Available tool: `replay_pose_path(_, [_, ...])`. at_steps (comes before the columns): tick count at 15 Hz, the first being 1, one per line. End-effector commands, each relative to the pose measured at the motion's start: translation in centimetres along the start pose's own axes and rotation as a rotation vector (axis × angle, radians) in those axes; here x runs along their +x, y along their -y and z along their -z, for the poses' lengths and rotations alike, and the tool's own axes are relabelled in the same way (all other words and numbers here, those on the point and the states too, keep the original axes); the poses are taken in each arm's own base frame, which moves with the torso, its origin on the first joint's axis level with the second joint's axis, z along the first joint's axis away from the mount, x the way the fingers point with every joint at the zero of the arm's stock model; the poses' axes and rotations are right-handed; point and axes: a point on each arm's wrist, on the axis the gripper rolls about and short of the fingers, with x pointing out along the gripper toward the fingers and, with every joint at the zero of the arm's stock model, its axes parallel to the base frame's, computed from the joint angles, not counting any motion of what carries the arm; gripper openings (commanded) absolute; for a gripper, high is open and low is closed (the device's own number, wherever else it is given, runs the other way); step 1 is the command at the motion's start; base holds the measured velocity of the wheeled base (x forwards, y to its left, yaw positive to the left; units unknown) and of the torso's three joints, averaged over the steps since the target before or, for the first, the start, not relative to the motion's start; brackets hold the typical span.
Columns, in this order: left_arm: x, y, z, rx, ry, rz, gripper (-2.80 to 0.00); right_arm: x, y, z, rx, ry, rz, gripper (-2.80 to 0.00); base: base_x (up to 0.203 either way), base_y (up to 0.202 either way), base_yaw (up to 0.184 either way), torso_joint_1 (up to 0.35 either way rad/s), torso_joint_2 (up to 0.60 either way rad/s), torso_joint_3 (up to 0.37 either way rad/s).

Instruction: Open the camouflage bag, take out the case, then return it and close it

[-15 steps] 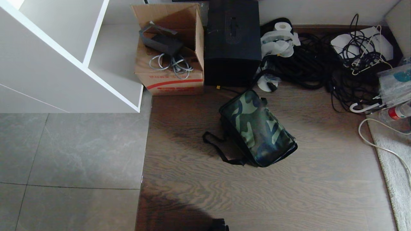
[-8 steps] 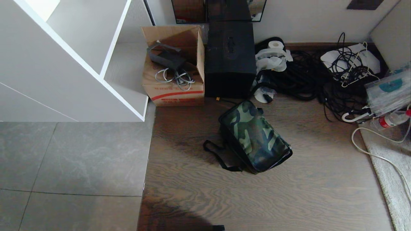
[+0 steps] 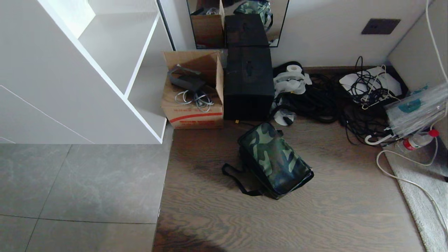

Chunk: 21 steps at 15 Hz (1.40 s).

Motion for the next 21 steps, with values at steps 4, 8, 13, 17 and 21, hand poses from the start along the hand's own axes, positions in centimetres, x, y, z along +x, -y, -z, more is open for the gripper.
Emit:
replay_pose_path(4, [-0.01,0.0,-0.04,0.0,0.002,0.0,-2.8,0.04,0.0,0.02,-0.001,-0.004,-0.001,-2.8,0.0,0.0,0.0,0.003,0.0,0.201])
replay_pose_path(8, [0.0,0.0,0.0,0.0,0.001,0.0,-2.8,0.04,0.0,0.04,-0.001,-0.005,-0.001,-2.8,0.0,0.0,0.0,0.001,0.0,0.202])
replay_pose_path(13, [-0.01,0.0,-0.02,0.0,0.001,0.0,-2.8,0.04,0.0,0.02,-0.001,-0.004,-0.001,-2.8,0.0,0.0,0.0,0.001,0.01,0.204])
replay_pose_path(17, [0.0,0.0,0.0,0.0,0.001,0.0,-2.8,0.04,0.0,0.02,-0.002,-0.004,-0.001,-2.8,0.0,0.0,0.0,0.001,0.0,0.202])
replay_pose_path(21, [0.0,0.0,0.0,0.0,0.001,0.0,-2.8,0.04,0.0,0.02,-0.002,-0.004,-0.001,-2.8,0.0,0.0,0.0,0.002,0.0,0.206])
